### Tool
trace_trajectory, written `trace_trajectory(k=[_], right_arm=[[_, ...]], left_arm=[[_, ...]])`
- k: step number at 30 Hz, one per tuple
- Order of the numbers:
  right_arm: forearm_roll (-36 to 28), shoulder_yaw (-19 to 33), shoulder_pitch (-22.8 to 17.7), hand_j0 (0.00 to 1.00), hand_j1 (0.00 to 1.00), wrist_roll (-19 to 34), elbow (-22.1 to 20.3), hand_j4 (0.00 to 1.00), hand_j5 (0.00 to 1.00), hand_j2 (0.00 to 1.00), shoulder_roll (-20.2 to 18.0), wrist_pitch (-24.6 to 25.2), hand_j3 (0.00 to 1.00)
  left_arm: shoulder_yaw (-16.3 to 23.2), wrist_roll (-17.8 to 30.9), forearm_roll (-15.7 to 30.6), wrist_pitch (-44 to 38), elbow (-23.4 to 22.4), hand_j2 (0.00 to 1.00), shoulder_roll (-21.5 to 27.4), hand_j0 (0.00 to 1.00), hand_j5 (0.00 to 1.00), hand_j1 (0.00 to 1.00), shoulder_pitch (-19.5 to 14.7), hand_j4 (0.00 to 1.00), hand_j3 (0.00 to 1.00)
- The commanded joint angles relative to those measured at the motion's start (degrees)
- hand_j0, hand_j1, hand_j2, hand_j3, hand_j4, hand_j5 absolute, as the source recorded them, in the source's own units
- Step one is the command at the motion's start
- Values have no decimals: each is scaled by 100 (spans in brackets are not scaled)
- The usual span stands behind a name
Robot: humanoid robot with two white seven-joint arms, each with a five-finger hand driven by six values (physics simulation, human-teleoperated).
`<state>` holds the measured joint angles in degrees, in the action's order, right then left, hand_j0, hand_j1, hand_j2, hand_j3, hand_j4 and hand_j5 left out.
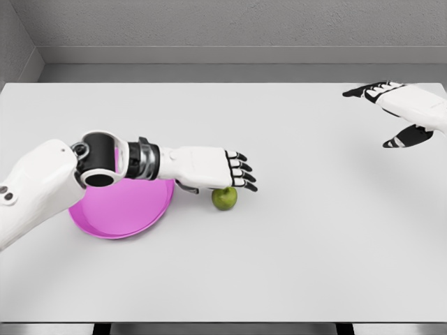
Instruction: Put the apple on the plate with both arms
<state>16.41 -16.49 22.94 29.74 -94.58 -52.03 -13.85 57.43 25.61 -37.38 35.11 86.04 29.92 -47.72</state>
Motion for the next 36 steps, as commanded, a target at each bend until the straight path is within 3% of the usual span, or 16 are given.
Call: trace_trajectory(k=[1,7,21,24,36], right_arm=[[-15,5,0,100,100,-3,-8,100,100,100,-9,5,100],[-15,5,-26,100,100,-3,10,100,100,100,-9,-3,100],[-15,14,-26,100,100,-3,27,100,100,100,0,-3,100],[-15,14,-26,100,100,-3,18,100,100,100,-9,-3,100],[-15,5,-44,100,100,-3,-8,100,100,100,-18,-3,100]], left_arm=[[84,6,12,-11,27,100,-13,100,100,100,0,100,100],[128,305,20,-11,18,100,-101,100,100,100,9,100,100],[268,454,12,-11,-26,95,-215,95,95,95,-132,95,95],[268,445,12,-11,-53,86,-206,86,86,86,-141,86,86],[295,595,-15,-11,-61,67,-206,67,67,67,-141,67,67]])
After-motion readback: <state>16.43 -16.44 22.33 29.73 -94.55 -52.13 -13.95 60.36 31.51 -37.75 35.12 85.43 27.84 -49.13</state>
